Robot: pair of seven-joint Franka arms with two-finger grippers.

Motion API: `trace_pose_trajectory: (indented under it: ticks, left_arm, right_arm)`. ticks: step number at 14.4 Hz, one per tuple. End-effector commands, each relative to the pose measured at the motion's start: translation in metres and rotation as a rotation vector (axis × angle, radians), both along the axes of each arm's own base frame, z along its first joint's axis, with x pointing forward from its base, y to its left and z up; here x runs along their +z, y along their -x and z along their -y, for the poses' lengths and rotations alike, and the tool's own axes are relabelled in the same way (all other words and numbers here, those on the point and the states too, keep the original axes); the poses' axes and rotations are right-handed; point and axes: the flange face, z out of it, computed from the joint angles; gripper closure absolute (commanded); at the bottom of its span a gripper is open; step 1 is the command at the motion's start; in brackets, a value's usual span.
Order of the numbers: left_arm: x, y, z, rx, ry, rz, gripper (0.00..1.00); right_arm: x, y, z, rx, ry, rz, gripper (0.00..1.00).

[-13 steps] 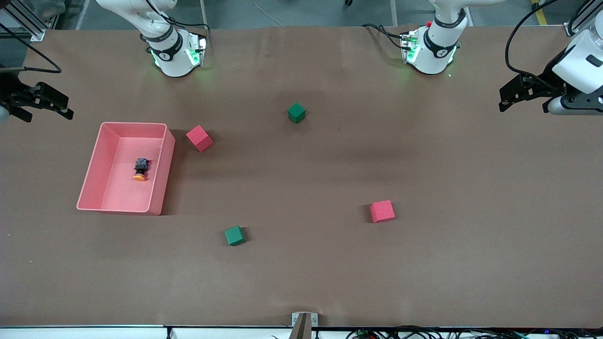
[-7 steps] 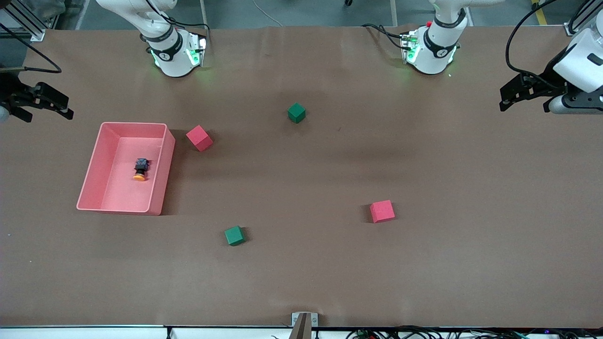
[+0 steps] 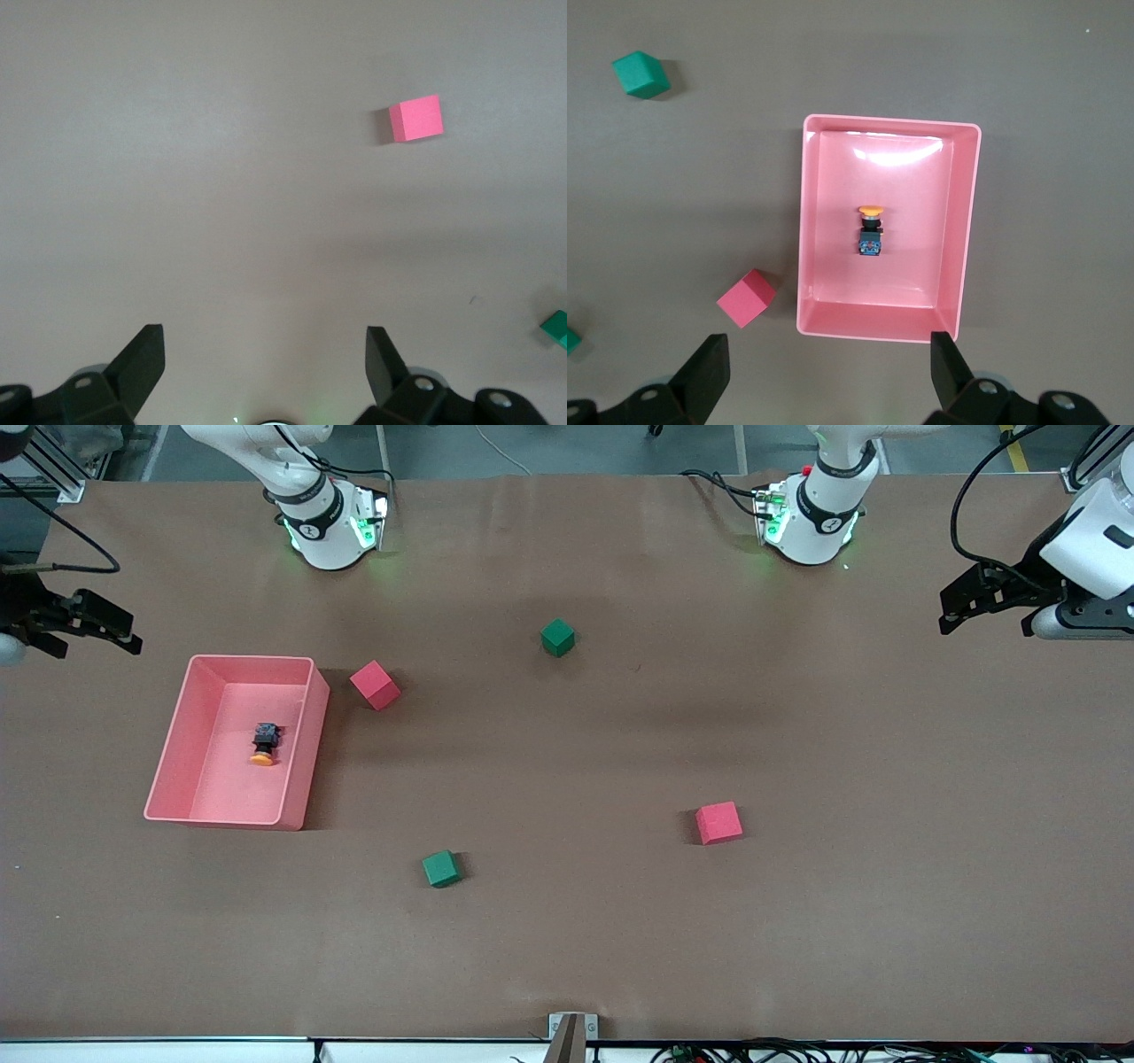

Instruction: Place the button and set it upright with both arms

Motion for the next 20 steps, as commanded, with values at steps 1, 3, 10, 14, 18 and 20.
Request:
trace_pose_trajectory:
  ticks: [1, 3, 10, 14, 18, 20]
  left_arm:
    - [0.006, 0.004, 0.002, -0.011, -0.013, 0.0, 0.0]
    - [0.006, 0.004, 0.004, -0.016, -0.015, 0.002, 0.0]
    - [0.004, 0.004, 0.006, -0.017, -0.017, -0.001, 0.0]
    - [0.002, 0.003, 0.007, -0.017, -0.012, -0.003, 0.0]
    - [0.003, 0.002, 0.008, -0.018, -0.002, 0.002, 0.0]
    - [0.001, 0.001, 0.009, -0.019, -0.003, -0.001, 0.0]
  right_arm:
    - [-0.05, 0.005, 0.009, -0.014, 0.01, -0.004, 0.0]
    - [-0.079, 0.008, 0.016, -0.03, 0.009, -0.01, 0.0]
    - [-0.224, 0.019, 0.024, -0.053, 0.009, -0.049, 0.0]
    - [-0.299, 0.01, 0.026, -0.054, 0.015, -0.065, 0.0]
    - [-0.349, 0.024, 0.027, -0.06, 0.026, -0.006, 0.0]
    - [-0.369, 0.025, 0.029, -0.063, 0.027, -0.012, 0.0]
